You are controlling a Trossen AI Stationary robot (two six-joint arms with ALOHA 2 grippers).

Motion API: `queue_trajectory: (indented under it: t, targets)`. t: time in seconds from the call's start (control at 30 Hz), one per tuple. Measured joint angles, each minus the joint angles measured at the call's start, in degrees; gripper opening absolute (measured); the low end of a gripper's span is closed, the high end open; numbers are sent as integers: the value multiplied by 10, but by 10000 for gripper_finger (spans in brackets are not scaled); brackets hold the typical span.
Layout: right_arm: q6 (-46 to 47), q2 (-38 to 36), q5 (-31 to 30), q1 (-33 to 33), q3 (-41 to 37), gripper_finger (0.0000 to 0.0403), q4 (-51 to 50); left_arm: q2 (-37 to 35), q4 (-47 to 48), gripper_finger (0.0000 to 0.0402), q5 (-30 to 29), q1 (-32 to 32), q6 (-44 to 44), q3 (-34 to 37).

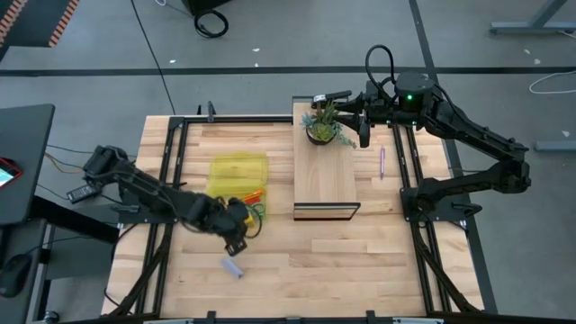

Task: Pack school essentials
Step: Put the yellow crayon box into the yellow supply box

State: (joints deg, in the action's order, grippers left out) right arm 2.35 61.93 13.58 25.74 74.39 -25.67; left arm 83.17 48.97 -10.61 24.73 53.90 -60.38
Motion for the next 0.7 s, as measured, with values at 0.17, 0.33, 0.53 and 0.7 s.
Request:
queue_trajectory:
  t: [0.17, 0.33, 0.53, 0.7]
  targets:
    - [2, 0, 0, 0, 0, 160, 0, -8, 11, 83, 23, -72, -123, 0]
    - [9, 0, 0, 0, 0, 160, 0, -8, 10, 98, 44, -138, -238, 0]
    - [10, 0, 0, 0, 0, 160, 0, -8, -9, 97, 100, -206, -340, 26]
    - [9, 0, 0, 0, 0, 160, 0, -7, -62, 83, 172, -253, -387, 71]
